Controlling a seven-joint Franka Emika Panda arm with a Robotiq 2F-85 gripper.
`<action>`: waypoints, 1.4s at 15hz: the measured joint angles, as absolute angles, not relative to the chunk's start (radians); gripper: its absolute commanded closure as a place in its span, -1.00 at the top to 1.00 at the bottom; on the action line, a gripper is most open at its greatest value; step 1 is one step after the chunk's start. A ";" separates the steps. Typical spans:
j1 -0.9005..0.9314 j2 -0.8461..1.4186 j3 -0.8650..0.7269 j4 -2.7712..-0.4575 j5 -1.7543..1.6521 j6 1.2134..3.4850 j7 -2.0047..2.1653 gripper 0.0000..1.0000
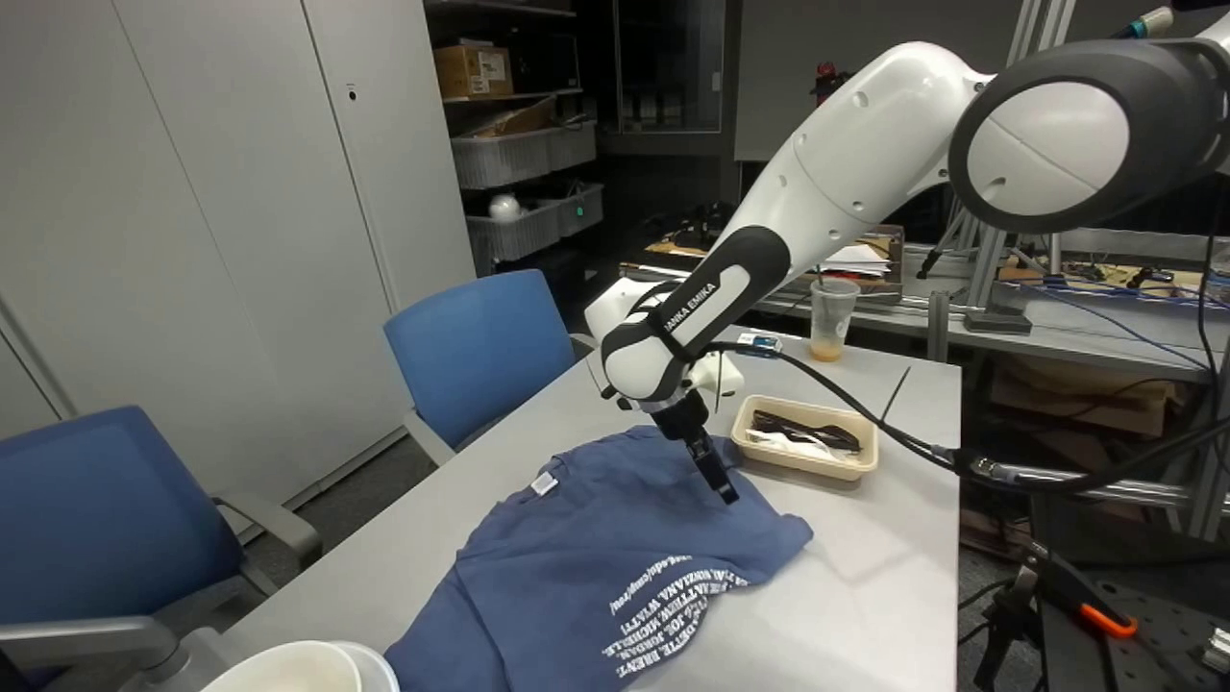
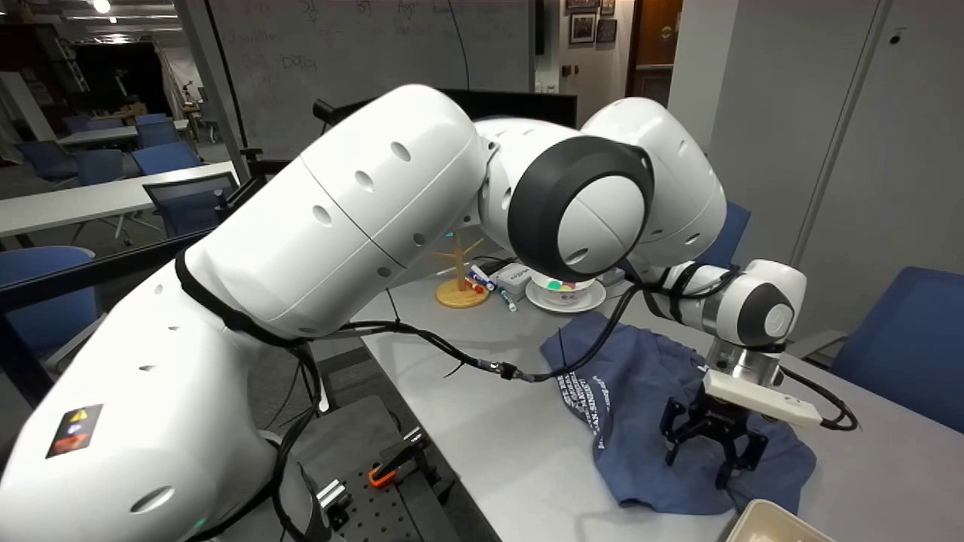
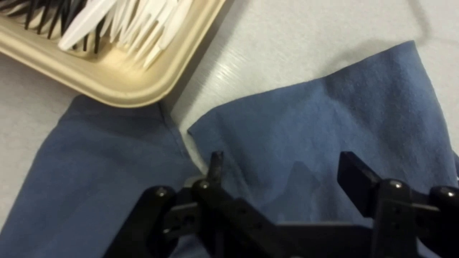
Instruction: Fold the blue shirt
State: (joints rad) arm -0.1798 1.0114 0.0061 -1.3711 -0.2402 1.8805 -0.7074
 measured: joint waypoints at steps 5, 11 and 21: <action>-0.183 1.011 -0.023 -1.371 -0.241 1.864 -0.707 0.67; -0.187 1.011 -0.026 -1.371 -0.241 1.813 -0.707 0.62; -0.187 1.011 -0.041 -1.370 -0.248 1.848 -0.600 0.56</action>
